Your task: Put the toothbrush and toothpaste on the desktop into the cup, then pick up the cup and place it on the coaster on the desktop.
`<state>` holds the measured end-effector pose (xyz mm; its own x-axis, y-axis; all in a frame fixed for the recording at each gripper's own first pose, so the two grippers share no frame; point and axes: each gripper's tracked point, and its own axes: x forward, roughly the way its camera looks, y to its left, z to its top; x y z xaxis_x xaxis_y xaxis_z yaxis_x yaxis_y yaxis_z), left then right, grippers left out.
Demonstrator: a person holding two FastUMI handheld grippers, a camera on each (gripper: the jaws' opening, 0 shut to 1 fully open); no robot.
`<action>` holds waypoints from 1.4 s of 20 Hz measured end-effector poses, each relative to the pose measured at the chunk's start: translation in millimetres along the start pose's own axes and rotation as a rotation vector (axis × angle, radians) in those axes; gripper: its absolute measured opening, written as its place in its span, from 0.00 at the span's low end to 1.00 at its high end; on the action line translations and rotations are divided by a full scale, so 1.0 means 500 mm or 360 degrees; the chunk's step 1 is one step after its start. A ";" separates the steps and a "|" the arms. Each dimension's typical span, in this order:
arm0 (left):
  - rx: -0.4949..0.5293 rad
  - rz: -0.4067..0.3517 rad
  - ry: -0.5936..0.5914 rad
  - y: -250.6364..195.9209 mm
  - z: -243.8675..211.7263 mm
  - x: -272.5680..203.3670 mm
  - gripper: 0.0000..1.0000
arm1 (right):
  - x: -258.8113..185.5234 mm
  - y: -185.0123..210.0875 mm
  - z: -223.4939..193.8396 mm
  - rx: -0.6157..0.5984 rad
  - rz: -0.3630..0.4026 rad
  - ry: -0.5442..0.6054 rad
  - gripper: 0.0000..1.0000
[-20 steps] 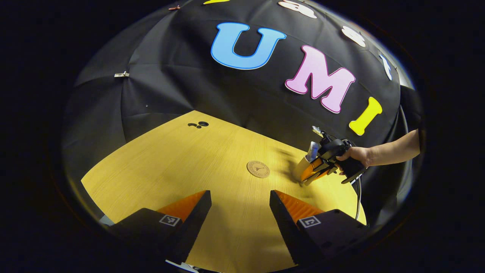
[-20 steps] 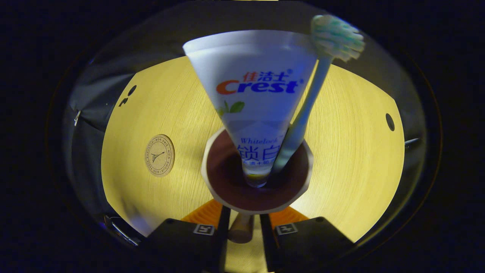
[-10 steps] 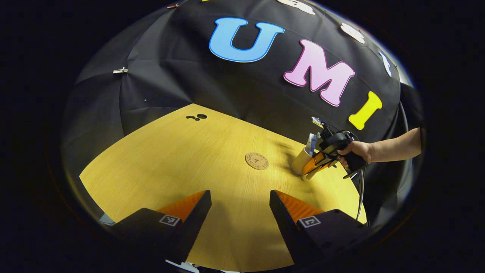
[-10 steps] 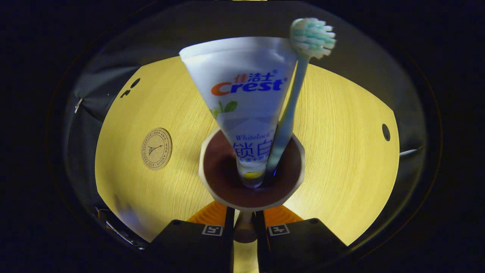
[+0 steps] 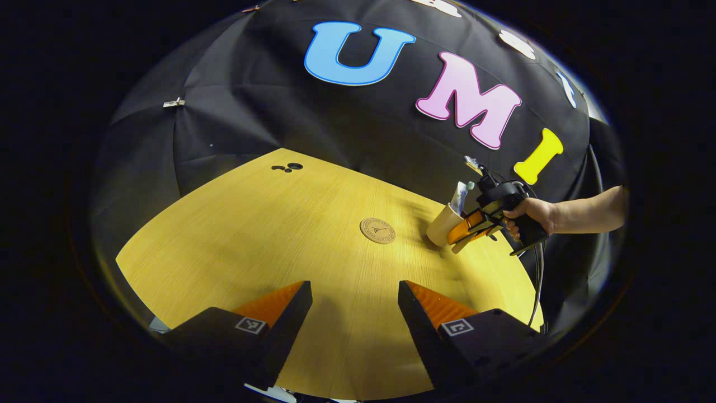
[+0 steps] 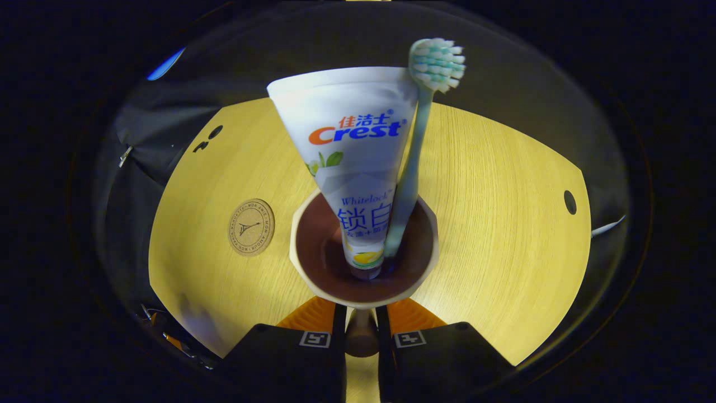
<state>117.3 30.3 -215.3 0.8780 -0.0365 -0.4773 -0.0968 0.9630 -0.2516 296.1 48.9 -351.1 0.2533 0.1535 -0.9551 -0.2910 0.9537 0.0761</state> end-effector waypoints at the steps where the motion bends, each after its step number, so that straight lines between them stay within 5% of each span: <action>1: -0.0004 -0.0005 0.0006 0.000 -0.003 0.000 0.98 | -0.004 0.008 0.004 0.0002 0.0006 -0.0015 0.26; 10: 0.0043 0.0019 -0.0007 0.013 -0.008 -0.024 0.98 | -0.038 0.147 0.023 -0.0142 0.0086 -0.0034 0.26; 19: -0.0031 0.0039 0.0017 0.035 -0.059 -0.068 0.98 | 0.018 0.293 0.034 -0.0279 0.0108 -0.0015 0.26; 28: -0.0147 0.0126 0.0036 0.083 -0.103 -0.091 0.98 | 0.090 0.334 0.029 -0.0368 0.0016 0.0036 0.26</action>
<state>49.0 58.1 -247.5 0.8552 0.0320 -0.5172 -0.2094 0.9343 -0.2884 272.2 219.0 -377.2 0.2294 0.1541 -0.9611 -0.4975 0.8672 0.0203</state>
